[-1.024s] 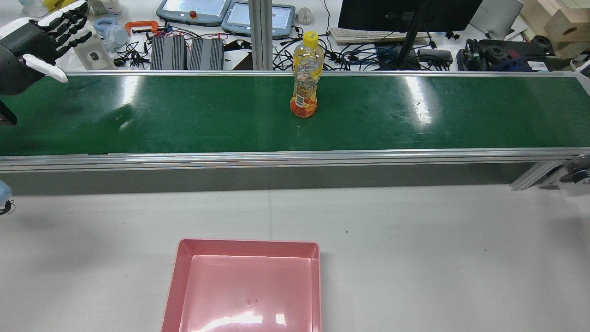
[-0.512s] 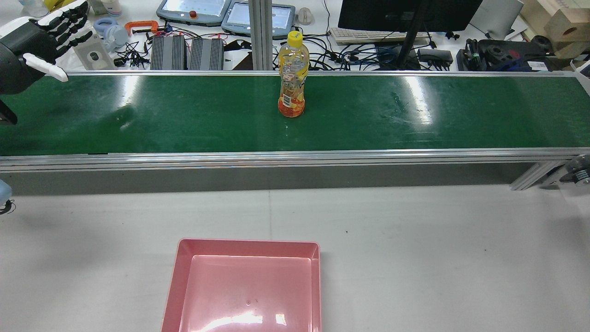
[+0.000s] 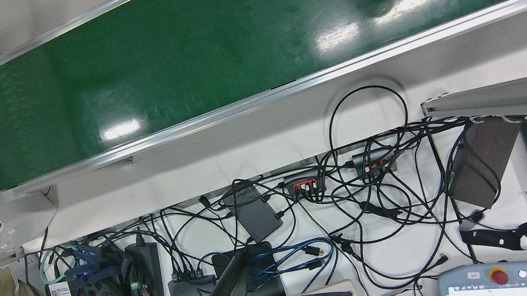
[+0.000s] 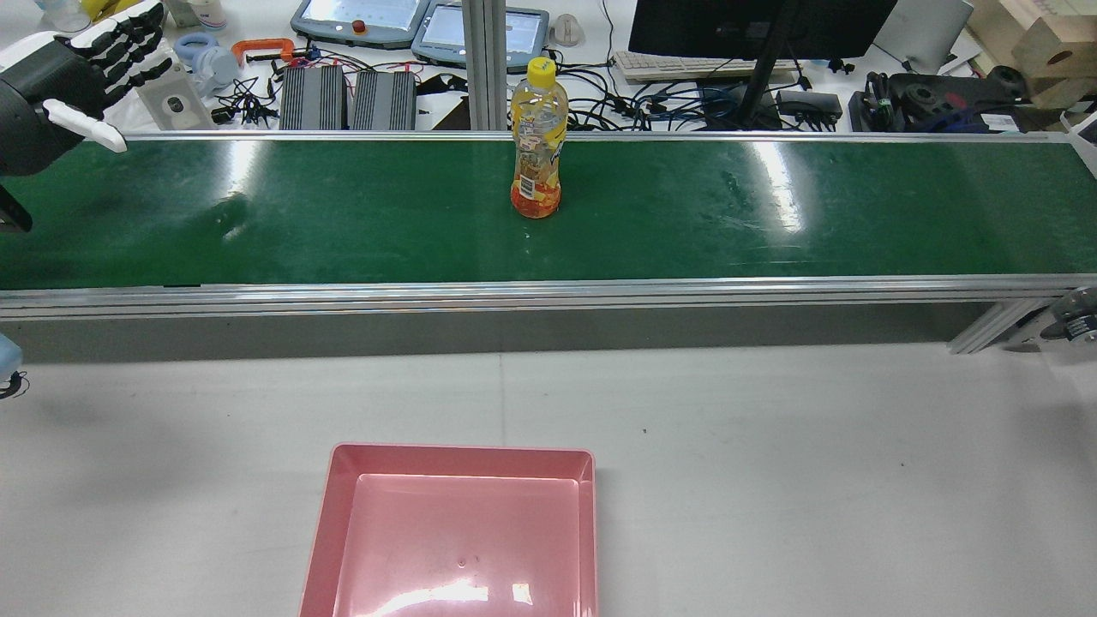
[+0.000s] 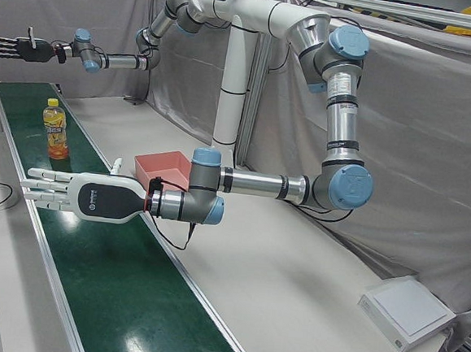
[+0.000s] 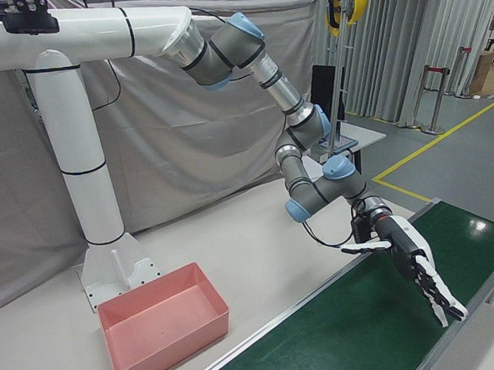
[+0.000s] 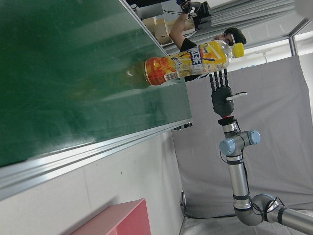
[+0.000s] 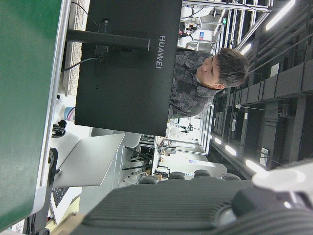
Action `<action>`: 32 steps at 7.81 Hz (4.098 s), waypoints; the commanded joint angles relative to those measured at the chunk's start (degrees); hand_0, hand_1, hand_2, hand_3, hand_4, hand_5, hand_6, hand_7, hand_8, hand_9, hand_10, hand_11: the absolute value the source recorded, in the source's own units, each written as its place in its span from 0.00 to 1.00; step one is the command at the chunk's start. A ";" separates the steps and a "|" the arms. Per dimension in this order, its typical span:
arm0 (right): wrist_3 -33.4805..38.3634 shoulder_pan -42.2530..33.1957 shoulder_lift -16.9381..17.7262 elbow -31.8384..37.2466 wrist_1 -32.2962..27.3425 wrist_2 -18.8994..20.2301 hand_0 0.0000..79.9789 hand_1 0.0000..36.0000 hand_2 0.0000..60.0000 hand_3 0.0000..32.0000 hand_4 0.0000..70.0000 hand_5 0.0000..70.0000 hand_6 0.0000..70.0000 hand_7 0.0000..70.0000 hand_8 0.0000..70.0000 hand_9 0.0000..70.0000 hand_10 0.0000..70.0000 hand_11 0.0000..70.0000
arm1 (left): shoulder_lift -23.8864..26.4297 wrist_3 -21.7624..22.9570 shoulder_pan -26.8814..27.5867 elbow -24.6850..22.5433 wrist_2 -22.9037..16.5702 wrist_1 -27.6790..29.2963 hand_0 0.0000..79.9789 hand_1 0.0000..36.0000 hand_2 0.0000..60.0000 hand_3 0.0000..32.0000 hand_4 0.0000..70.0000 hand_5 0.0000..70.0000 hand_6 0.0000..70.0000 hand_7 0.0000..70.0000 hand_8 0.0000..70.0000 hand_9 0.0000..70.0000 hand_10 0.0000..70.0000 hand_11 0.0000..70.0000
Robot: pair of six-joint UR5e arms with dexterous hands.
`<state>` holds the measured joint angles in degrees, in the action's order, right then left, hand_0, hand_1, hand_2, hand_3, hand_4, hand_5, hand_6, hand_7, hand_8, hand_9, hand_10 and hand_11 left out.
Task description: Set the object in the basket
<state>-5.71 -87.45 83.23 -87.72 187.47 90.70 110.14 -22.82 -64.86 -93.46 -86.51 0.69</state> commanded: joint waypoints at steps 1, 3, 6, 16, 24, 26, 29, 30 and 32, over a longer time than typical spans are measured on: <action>0.00 0.00 0.00 0.00 0.00 0.00 0.00 0.00 0.00 0.00 0.00 0.00 0.00 0.00 0.00 0.00 0.00 0.00 | -0.19 1.54 0.17 -2.34 -0.06 -0.07 0.67 0.22 0.00 0.00 0.07 0.09 0.02 0.00 0.00 0.01 0.06 0.12; 0.00 0.00 0.00 0.00 0.00 0.00 0.00 0.00 0.00 0.00 0.00 0.00 0.00 0.00 0.00 0.00 0.00 0.00 | -0.02 1.98 2.70 -3.04 0.02 -0.77 0.67 0.20 0.00 0.00 0.07 0.09 0.02 0.00 0.00 0.01 0.07 0.13; 0.00 0.00 0.00 0.00 0.00 0.00 0.00 0.00 0.00 0.00 0.00 0.00 0.00 0.00 0.00 0.00 0.00 0.00 | 7.68 2.16 7.72 -6.56 0.73 -10.93 0.68 0.20 0.00 0.00 0.09 0.09 0.01 0.00 0.00 0.01 0.06 0.12; 0.00 0.00 0.00 0.00 0.00 0.00 0.00 0.00 0.00 0.00 0.00 0.00 0.00 0.00 0.00 0.00 0.00 0.00 | 21.24 1.46 12.66 9.77 1.69 -1.84 0.61 0.11 0.00 0.00 0.04 0.01 0.00 0.00 0.00 0.03 0.09 0.14; 0.00 0.00 0.00 0.00 0.00 0.00 0.00 0.00 0.00 0.00 0.00 0.00 0.00 0.00 0.00 0.00 0.00 0.00 | 20.46 -0.30 12.83 16.03 1.43 4.76 0.61 0.11 0.00 0.00 0.05 0.02 0.00 0.00 0.00 0.03 0.09 0.14; 0.00 0.00 0.00 0.00 0.00 0.00 0.00 0.00 0.00 0.00 0.00 0.00 0.00 0.00 0.00 0.00 0.00 0.00 | 20.55 -0.21 13.01 15.76 1.43 4.76 0.62 0.13 0.00 0.00 0.05 0.02 0.00 0.00 0.00 0.03 0.08 0.14; 0.00 0.00 0.00 0.00 0.00 0.00 0.00 0.00 0.00 0.00 0.00 0.00 0.00 0.00 0.00 0.00 0.00 0.00 | 20.55 -0.04 13.70 15.67 1.34 4.76 0.62 0.14 0.00 0.00 0.06 0.03 0.00 0.00 0.01 0.04 0.08 0.13; 0.00 0.00 0.00 0.00 0.00 0.00 0.00 0.00 0.00 0.00 0.00 0.00 0.00 0.00 0.00 0.00 0.00 0.00 | 20.46 -0.04 13.71 15.67 1.43 4.76 0.62 0.14 0.00 0.00 0.06 0.03 0.00 0.00 0.00 0.04 0.08 0.14; 0.00 0.00 0.00 0.00 0.00 0.00 0.00 0.00 0.00 0.00 0.00 0.00 0.00 0.00 0.00 0.00 0.00 0.00 | 20.72 0.40 13.71 15.24 1.34 4.76 0.63 0.15 0.00 0.00 0.07 0.05 0.00 0.00 0.01 0.05 0.09 0.14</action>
<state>-5.69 -87.45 83.23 -87.71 187.47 90.70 130.65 -22.78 -51.23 -77.82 -85.13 5.45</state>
